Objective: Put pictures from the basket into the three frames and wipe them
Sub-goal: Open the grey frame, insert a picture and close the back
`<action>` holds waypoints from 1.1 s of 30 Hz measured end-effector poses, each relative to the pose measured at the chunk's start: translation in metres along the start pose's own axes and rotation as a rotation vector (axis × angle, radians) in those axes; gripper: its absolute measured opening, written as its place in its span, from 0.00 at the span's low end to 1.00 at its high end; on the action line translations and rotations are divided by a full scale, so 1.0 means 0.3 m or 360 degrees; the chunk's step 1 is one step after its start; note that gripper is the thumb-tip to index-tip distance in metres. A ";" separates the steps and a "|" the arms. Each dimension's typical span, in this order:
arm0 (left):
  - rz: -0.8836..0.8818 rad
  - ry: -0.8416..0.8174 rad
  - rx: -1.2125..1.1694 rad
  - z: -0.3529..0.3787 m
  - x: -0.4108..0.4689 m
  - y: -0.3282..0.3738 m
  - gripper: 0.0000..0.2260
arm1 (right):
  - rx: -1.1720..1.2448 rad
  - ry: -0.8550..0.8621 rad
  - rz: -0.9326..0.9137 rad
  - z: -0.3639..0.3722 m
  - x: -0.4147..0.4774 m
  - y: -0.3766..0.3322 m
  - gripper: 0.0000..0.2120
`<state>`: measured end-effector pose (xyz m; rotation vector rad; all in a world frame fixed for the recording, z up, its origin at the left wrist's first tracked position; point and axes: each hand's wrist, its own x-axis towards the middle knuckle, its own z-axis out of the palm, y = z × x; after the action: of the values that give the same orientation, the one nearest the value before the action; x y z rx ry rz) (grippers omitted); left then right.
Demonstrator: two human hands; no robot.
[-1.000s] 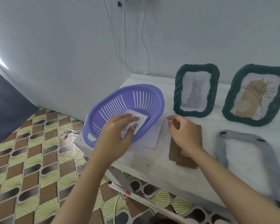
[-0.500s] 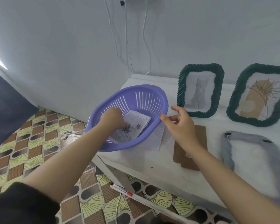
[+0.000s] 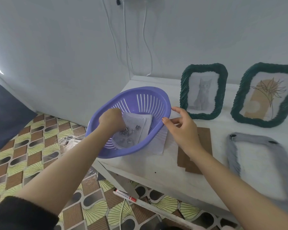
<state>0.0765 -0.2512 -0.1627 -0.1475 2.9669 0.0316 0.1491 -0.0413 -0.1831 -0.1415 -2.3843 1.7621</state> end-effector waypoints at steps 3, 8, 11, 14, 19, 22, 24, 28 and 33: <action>0.0005 0.0126 -0.0079 -0.013 -0.022 -0.003 0.05 | -0.0011 -0.0023 0.0004 -0.005 0.000 0.001 0.22; 0.0033 0.0428 -0.0549 -0.082 -0.072 -0.002 0.08 | -0.0011 -0.0005 -0.0008 -0.017 -0.007 0.003 0.23; 0.0222 0.0573 -0.1076 -0.140 -0.134 0.020 0.18 | 0.0051 0.0075 -0.0052 -0.027 -0.012 0.013 0.22; 0.0465 0.0723 -0.1487 -0.191 -0.216 0.056 0.24 | 0.0099 0.0087 -0.0109 -0.051 -0.022 0.000 0.18; 0.0647 0.0563 -0.1763 -0.202 -0.263 0.137 0.14 | 0.0483 -0.0031 -0.0132 -0.095 -0.030 -0.037 0.13; 0.0696 0.0408 -0.1837 -0.171 -0.282 0.186 0.14 | 0.0683 0.0004 -0.0177 -0.133 -0.048 -0.056 0.16; 0.0718 0.0302 -0.1862 -0.143 -0.295 0.216 0.13 | 0.0733 0.0050 -0.0200 -0.162 -0.060 -0.065 0.16; 0.0721 0.0154 -0.1896 -0.084 -0.317 0.275 0.12 | 0.0692 0.0111 -0.0085 -0.237 -0.088 -0.043 0.15; 0.0847 0.0195 -0.1730 -0.024 -0.365 0.379 0.12 | 0.0506 0.0336 0.0012 -0.388 -0.152 0.027 0.15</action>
<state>0.1714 -0.1278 -0.1355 0.5204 2.6282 1.6984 0.2162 0.0623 -0.1615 -0.2780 -1.9362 1.9909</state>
